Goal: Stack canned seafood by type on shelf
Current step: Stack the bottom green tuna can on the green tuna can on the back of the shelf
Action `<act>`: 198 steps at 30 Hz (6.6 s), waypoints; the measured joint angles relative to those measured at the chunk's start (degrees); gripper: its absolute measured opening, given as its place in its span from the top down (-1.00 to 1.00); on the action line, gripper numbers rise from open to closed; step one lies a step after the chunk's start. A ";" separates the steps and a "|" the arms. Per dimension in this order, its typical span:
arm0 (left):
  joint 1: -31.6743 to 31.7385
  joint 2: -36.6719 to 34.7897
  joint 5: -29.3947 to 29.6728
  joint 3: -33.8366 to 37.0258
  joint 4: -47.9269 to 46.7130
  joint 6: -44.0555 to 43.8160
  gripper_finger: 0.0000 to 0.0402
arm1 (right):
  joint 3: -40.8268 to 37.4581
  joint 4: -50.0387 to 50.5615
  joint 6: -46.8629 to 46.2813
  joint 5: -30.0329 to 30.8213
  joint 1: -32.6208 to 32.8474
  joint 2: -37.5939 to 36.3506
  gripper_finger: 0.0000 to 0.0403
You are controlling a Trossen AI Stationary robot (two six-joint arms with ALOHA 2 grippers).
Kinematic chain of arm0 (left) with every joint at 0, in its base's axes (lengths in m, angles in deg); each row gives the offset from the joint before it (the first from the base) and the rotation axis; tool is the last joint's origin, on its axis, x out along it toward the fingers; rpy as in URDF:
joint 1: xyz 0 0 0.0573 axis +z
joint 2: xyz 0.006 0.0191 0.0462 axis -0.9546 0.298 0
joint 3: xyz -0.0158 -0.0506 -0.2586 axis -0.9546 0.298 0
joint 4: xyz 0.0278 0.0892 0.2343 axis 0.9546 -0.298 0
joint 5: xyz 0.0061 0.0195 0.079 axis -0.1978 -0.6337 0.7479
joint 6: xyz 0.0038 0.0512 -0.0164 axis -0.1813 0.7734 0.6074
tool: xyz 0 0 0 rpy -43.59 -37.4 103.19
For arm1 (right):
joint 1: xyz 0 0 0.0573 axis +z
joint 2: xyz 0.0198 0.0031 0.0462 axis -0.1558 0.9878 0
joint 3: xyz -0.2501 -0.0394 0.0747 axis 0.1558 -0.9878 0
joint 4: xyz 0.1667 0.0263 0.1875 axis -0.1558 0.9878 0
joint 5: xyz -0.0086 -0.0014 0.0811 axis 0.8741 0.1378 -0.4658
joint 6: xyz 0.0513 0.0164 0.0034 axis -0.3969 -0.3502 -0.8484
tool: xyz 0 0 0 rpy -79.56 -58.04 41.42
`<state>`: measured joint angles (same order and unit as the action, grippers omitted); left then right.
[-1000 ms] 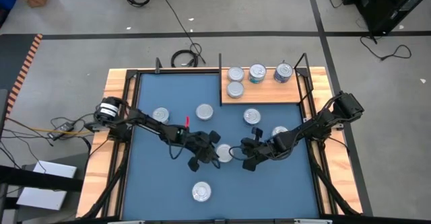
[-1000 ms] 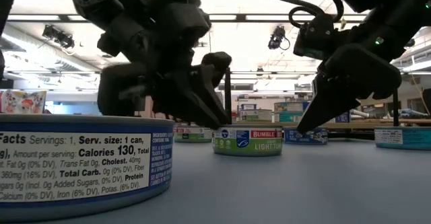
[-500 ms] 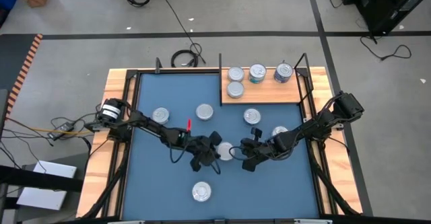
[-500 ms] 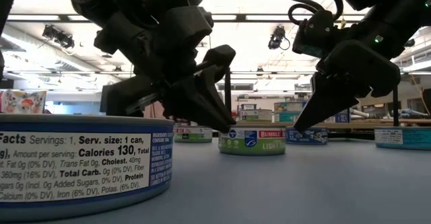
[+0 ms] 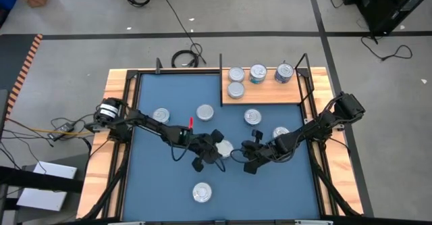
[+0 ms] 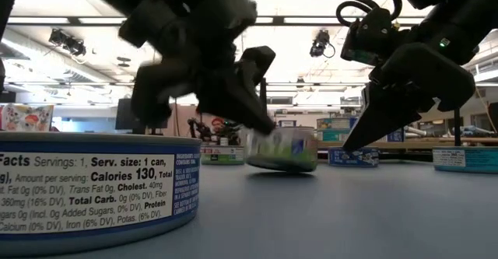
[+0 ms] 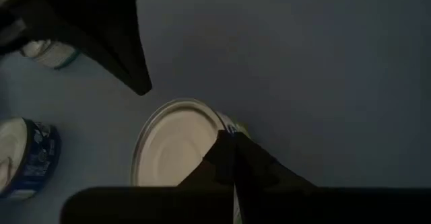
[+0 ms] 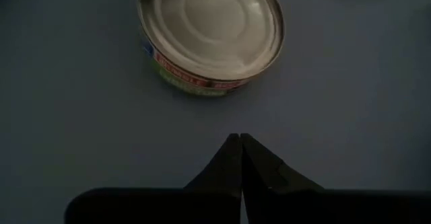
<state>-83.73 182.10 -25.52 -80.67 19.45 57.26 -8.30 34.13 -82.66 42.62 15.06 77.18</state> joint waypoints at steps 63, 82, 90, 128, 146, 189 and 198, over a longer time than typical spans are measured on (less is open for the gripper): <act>11.94 -11.61 -7.58 13.32 15.99 -20.34 1.00 | 1.26 -1.42 -0.57 0.35 0.41 -0.04 0.48; 8.40 -16.13 -3.57 35.30 48.16 -26.01 1.00 | 13.81 7.83 10.67 5.82 -6.53 -0.61 -0.20; 8.38 -16.11 -3.38 38.91 54.39 -26.17 1.00 | 13.77 7.23 15.19 -1.32 -11.31 0.17 -0.48; 8.36 -16.07 -3.28 39.37 52.94 -26.61 1.00 | 25.31 23.17 29.79 1.87 -13.77 3.72 0.29; 8.32 -16.04 -3.25 39.35 51.76 -27.44 1.00 | 22.71 25.75 56.49 21.91 -22.86 -11.22 0.29; 8.32 -16.04 -2.73 39.30 52.25 -26.13 1.00 | 9.18 -24.44 87.71 2.64 -51.50 4.63 -0.07; 8.32 -16.04 -2.77 39.30 52.25 -26.15 1.00 | 9.18 -24.01 85.00 2.75 -51.29 4.63 -0.11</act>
<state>-75.41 166.06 -28.29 -41.37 71.70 31.11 0.88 10.12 2.34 45.37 -36.24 81.81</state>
